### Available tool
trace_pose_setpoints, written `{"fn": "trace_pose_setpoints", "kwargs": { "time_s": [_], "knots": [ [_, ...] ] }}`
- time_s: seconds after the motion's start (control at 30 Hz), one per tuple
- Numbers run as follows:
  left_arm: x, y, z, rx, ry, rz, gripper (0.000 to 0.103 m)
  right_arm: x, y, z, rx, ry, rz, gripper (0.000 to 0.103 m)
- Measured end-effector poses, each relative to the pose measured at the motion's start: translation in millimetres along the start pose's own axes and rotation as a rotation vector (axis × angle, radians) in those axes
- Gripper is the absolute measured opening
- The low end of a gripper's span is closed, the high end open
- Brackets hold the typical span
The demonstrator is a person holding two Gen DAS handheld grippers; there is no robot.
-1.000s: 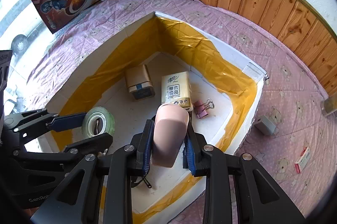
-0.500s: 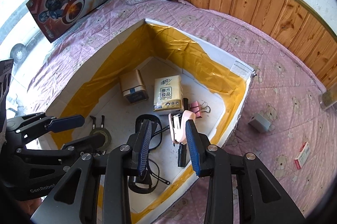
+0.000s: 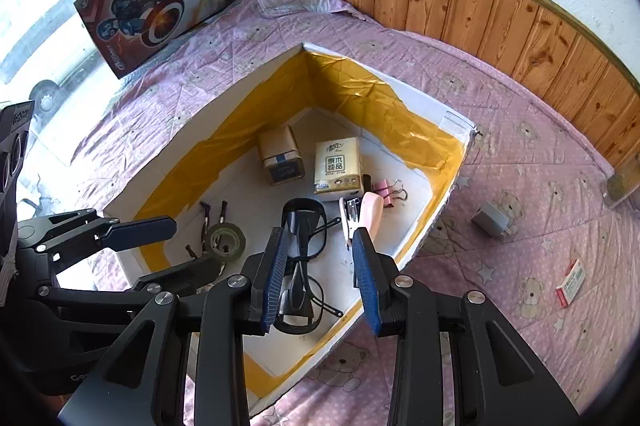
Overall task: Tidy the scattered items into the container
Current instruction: 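Open the right tool to drop the stapler while the left tool drops the tape roll into the box, then move both tools out of the box toward the white charger and red staple box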
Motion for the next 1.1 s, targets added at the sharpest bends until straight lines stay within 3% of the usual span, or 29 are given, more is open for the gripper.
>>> {"fn": "trace_pose_setpoints", "kwargs": {
  "time_s": [0.33,0.7,0.9,1.1],
  "knots": [
    [14,-20,-14,-0.016,0.001,-0.020,0.052,17,-17,5,0.001,-0.001,-0.026,0.036],
    [31,-41,-30,-0.047,0.020,-0.057,0.052,46,-59,4,-0.043,0.081,-0.112,0.036],
    [42,-56,-62,-0.148,0.026,-0.130,0.052,64,-100,-30,-0.157,0.125,-0.172,0.036],
    [37,-61,-114,-0.259,0.004,-0.149,0.056,65,-137,-95,-0.321,0.124,-0.191,0.036]
  ]
}}
Point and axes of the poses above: each gripper's, at about its wrist camera, not at the fingertips, and x roughly against the way its jaws point, z to its left, y to its top, the point moved 3 cm from there along -x, roughly the way its jaws point, and after that the axes turned 15 degrees about z, right-handed, at the moved point
